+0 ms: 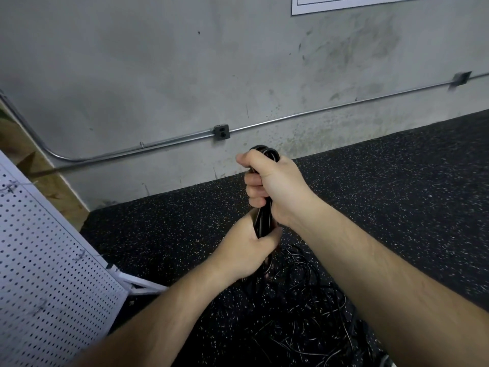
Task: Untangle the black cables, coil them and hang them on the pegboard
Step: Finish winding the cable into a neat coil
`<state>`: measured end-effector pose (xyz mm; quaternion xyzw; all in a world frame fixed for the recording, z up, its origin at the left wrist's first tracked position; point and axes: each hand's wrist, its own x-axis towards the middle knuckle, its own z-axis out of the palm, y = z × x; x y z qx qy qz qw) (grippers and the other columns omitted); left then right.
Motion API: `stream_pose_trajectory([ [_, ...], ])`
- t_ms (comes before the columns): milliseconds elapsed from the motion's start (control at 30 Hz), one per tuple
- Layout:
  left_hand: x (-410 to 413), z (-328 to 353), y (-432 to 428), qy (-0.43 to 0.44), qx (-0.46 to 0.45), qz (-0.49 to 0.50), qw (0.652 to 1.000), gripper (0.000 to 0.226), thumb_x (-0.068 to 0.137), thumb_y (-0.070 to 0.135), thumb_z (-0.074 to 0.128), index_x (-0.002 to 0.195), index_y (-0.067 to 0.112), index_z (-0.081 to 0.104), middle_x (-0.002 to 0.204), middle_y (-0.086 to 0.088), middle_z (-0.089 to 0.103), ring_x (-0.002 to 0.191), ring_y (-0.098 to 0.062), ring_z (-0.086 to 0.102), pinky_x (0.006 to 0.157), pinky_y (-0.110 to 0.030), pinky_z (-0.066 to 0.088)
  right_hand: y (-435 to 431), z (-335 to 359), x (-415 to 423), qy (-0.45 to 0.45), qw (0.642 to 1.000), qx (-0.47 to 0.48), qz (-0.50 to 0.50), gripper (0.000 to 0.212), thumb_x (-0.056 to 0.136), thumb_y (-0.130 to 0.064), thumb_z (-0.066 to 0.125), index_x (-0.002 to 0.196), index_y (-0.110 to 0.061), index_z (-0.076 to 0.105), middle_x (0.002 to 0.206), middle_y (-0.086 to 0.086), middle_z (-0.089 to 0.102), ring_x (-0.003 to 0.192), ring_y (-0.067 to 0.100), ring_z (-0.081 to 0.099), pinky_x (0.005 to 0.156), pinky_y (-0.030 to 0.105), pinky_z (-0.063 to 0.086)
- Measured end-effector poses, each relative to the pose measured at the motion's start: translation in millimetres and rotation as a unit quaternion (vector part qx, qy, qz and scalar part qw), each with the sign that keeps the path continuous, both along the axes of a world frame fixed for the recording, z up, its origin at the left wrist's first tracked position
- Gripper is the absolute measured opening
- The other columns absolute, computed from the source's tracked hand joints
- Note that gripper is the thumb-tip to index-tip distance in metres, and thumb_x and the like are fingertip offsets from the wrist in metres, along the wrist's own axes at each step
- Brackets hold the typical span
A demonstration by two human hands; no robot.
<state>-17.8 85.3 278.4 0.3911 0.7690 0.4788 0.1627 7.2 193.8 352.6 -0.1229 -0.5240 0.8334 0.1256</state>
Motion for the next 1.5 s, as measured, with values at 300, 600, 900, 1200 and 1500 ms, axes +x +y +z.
stream_pose_trajectory([
  [300, -16.2, -1.3, -15.8, 0.031, 0.042, 0.05, 0.997, 0.017, 0.101, 0.04, 0.057, 0.108, 0.028, 0.067, 0.105, 0.009, 0.073, 0.099, -0.001, 0.066, 0.088, -0.018, 0.048, 8.3, -4.3, 1.0, 0.029, 0.992, 0.119, -0.02, 0.019, 0.088, -0.021, 0.078, 0.088, -0.003, 0.07, 0.083, 0.018, 0.075, 0.072, 0.023, 0.07, 0.078, 0.04, 0.06],
  [600, -29.9, 7.6, -22.5, 0.104, 0.056, 0.096, 0.988, 0.021, 0.106, 0.025, 0.05, 0.1, 0.015, 0.067, 0.095, 0.0, 0.068, 0.086, -0.009, 0.062, 0.075, -0.023, 0.047, 27.5, -9.3, 2.4, 0.004, 0.977, 0.207, -0.053, 0.034, 0.084, -0.044, 0.08, 0.071, -0.018, 0.062, 0.063, 0.002, 0.056, 0.06, 0.018, 0.064, 0.066, 0.03, 0.057],
  [900, -37.4, 26.0, -33.8, -0.175, 0.113, 0.051, 0.977, 0.019, 0.106, 0.022, 0.049, 0.101, 0.007, 0.059, 0.07, -0.002, 0.062, 0.061, -0.021, 0.062, 0.061, -0.031, 0.053, 40.7, -12.5, -2.0, 0.004, 0.918, 0.388, -0.076, 0.041, 0.09, -0.056, 0.068, 0.083, -0.016, 0.06, 0.046, -0.009, 0.047, 0.042, 0.01, 0.048, 0.054, 0.032, 0.046],
  [1200, -37.0, 31.7, -34.0, -0.229, 0.241, 0.048, 0.942, 0.017, 0.101, 0.02, 0.051, 0.088, 0.01, 0.054, 0.056, 0.007, 0.028, 0.04, -0.008, 0.026, 0.043, -0.025, 0.033, 36.3, -38.2, -7.3, 0.03, 0.976, 0.216, -0.027, 0.055, 0.085, -0.061, 0.068, 0.103, -0.01, 0.057, 0.076, 0.006, 0.065, 0.071, 0.02, 0.066, 0.074, 0.033, 0.057],
  [1500, -57.7, 53.6, -50.1, -0.18, 0.369, 0.082, 0.908, 0.026, 0.107, 0.018, 0.042, 0.084, 0.015, 0.054, 0.055, 0.01, 0.03, 0.04, -0.006, 0.026, 0.044, -0.023, 0.032, 30.7, -154.8, -4.6, -0.201, 0.824, 0.463, 0.256, 0.021, 0.106, -0.029, 0.05, 0.111, -0.02, 0.069, 0.106, -0.01, 0.067, 0.106, 0.014, 0.064, 0.085, 0.018, 0.045],
])
